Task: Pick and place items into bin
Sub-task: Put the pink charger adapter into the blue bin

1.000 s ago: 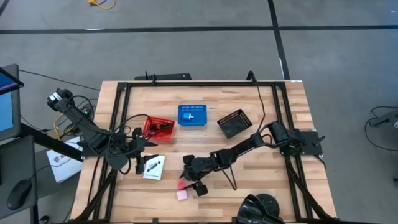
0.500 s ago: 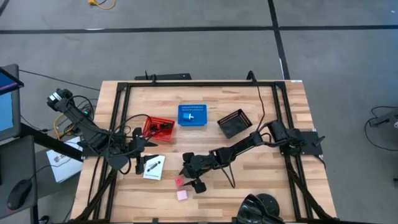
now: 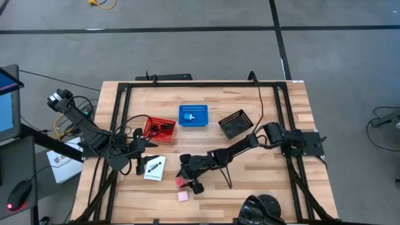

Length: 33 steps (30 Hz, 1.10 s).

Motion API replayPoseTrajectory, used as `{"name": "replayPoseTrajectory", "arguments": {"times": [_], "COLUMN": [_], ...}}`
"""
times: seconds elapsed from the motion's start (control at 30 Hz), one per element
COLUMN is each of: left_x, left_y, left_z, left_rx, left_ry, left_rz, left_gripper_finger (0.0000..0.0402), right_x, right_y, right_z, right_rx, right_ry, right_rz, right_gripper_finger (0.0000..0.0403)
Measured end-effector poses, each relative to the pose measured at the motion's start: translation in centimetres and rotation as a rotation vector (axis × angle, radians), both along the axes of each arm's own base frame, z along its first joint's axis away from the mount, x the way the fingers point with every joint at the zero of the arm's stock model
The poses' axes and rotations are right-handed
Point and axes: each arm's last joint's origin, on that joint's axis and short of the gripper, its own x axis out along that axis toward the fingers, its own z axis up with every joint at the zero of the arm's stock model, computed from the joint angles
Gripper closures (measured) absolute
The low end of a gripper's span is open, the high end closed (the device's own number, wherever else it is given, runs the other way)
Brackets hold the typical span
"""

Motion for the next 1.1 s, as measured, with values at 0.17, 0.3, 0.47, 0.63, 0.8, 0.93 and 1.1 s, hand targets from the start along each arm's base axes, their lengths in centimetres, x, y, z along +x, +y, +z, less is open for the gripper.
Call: {"name": "replayPoseTrajectory", "arguments": {"times": [0.17, 0.3, 0.47, 0.63, 0.8, 0.93, 1.1], "left_x": [0.0, 0.0, 0.0, 0.0, 0.0, 0.0, 0.0], "left_y": [0.0, 0.0, 0.0, 0.0, 0.0, 0.0, 0.0], "left_z": [0.0, 0.0, 0.0, 0.0, 0.0, 0.0, 0.0], "left_rx": [-0.001, -0.001, -0.001, -0.001, -0.001, -0.001, -0.001], "left_ry": [0.0, 0.0, 0.001, 0.001, 0.001, 0.001, 0.002], "left_rz": [-0.001, -0.001, -0.001, -0.001, -0.001, -0.001, -0.001], "left_gripper_finger": [0.0206, 0.0206, 0.0206, 0.0206, 0.0206, 0.0206, 0.0206], "right_x": [0.0, 0.0, -0.1, -0.1, 0.0, 0.3, 0.7], "right_y": [-0.2, -0.2, -0.2, -0.2, -0.5, -1.3, -3.0], "right_z": [-0.1, -0.1, -0.3, -0.3, -0.2, -0.2, 0.4], "right_rx": [-0.01, -0.005, -0.003, -0.002, 0.027, 0.07, 0.091], "right_ry": [0.035, 0.041, 0.061, 0.059, 0.066, 0.085, 0.083], "right_rz": [-0.003, 0.008, 0.019, 0.018, -0.004, -0.049, -0.101], "right_gripper_finger": [0.016, 0.0175, 0.0205, 0.0246, 0.0265, 0.0246, 0.0243]}}
